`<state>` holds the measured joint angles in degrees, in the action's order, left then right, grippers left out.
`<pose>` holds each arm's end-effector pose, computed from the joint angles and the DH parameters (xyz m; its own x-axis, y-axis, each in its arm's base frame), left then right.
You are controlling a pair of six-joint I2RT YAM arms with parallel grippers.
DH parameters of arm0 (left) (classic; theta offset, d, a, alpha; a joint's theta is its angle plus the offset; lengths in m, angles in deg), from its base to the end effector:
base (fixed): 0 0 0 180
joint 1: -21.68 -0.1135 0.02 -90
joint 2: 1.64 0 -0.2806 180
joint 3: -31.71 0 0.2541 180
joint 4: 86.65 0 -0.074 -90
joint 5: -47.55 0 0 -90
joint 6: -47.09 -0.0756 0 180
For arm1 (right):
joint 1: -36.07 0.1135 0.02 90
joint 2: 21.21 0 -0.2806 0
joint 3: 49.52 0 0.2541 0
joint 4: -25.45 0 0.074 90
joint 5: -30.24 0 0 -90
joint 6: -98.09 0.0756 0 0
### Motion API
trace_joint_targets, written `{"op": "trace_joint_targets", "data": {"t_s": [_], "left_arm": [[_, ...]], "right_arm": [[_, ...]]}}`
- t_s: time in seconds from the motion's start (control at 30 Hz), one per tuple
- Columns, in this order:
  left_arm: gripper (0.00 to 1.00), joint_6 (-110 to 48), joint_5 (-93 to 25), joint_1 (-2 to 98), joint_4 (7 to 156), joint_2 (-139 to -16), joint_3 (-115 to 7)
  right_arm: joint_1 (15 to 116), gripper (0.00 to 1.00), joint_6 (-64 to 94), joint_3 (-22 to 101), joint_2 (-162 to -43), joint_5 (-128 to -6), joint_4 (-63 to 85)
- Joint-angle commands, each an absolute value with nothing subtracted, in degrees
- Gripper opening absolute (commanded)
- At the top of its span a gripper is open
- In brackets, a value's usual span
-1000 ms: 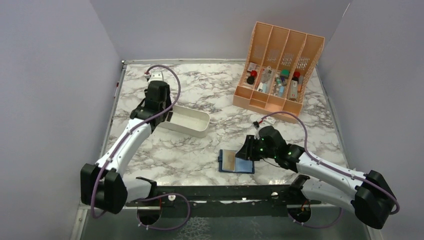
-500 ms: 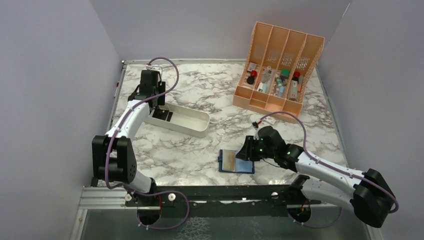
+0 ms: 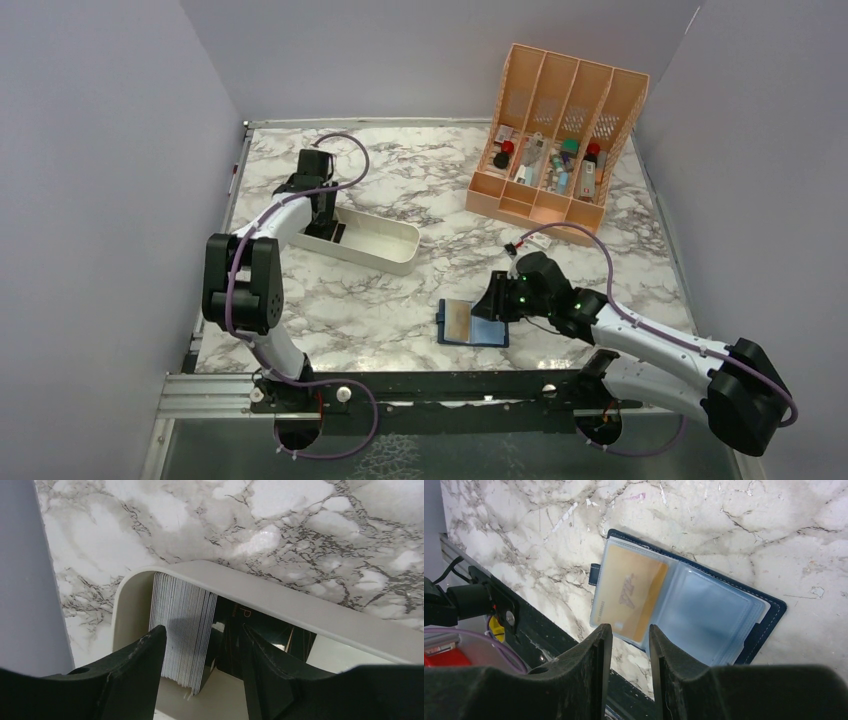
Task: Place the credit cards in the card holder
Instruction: Pick up the credit card from the storage box.
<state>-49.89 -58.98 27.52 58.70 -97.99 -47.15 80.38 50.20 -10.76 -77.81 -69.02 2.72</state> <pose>0.3835 -0.0176 0.2004 -0.7889 0.1978 -0.5819 0.0198 0.9545 0.2975 0.1491 0.1626 0.1733 -0.8662 0.0793 -0.4933 -0.2643 0.7652 0.5870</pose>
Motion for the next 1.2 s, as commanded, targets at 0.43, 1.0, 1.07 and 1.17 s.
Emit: {"op": "trace_joint_targets", "data": {"t_s": [0.43,1.0,1.07,1.17], "left_arm": [[0.41,-51.35,-68.61,29.65,58.56,-102.50,-49.22],[0.19,-51.87,-71.36,31.54,58.25,-99.55,-49.90],[0.18,-51.93,-71.52,31.60,58.26,-99.46,-50.05],[0.18,-51.88,-71.66,31.65,58.12,-99.46,-50.31]], "right_arm": [[80.80,0.38,49.54,-11.35,-76.04,-69.27,3.11],[80.80,0.38,49.52,-11.61,-75.88,-69.08,3.14],[80.80,0.38,49.51,-11.61,-75.92,-69.08,3.18],[80.80,0.38,49.55,-11.60,-76.01,-69.10,3.27]]}}
